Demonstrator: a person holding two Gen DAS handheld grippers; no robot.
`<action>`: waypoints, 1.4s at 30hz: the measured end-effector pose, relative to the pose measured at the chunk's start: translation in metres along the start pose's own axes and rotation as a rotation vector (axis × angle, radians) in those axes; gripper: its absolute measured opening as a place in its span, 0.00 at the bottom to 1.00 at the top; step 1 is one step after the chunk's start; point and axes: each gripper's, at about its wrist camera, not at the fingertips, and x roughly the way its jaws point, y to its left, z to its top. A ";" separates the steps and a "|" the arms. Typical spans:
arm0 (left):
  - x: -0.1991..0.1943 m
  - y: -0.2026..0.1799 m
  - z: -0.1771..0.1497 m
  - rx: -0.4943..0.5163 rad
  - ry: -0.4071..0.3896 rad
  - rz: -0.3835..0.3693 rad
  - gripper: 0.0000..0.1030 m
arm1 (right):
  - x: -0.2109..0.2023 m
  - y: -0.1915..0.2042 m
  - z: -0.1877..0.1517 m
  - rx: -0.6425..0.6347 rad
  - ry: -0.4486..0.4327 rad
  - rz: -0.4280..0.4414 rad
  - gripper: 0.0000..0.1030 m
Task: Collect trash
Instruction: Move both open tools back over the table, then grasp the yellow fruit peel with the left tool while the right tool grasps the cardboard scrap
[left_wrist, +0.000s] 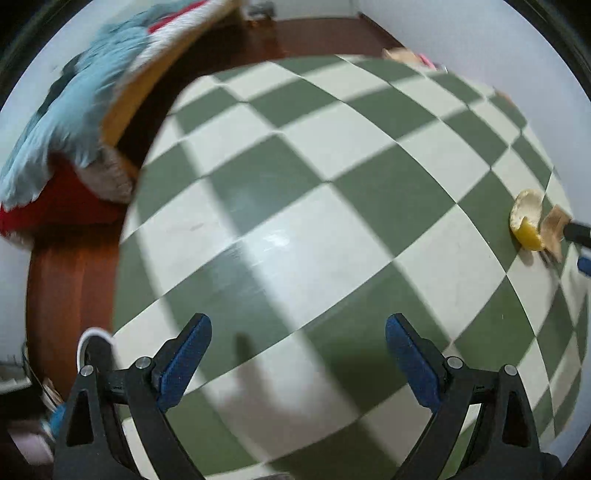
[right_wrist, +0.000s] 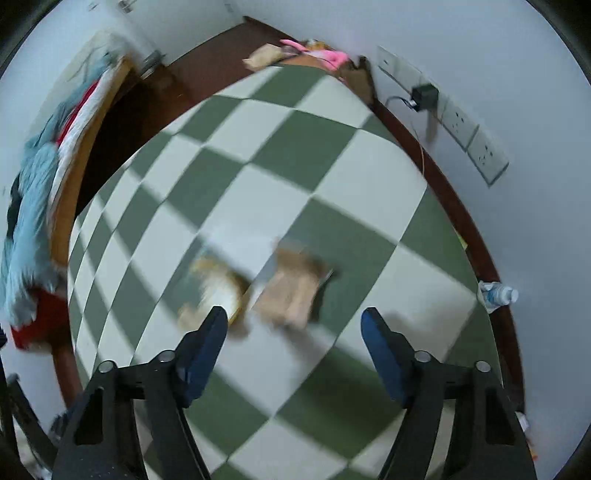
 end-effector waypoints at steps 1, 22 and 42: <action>0.006 -0.008 0.006 0.015 0.011 -0.001 0.94 | 0.009 -0.004 0.007 0.008 0.001 0.007 0.70; -0.001 -0.131 0.067 0.134 -0.001 -0.296 0.93 | -0.003 -0.039 0.022 -0.079 -0.078 -0.070 0.03; -0.041 -0.090 0.074 0.168 -0.273 -0.149 0.18 | -0.032 -0.027 0.021 -0.086 -0.146 0.016 0.04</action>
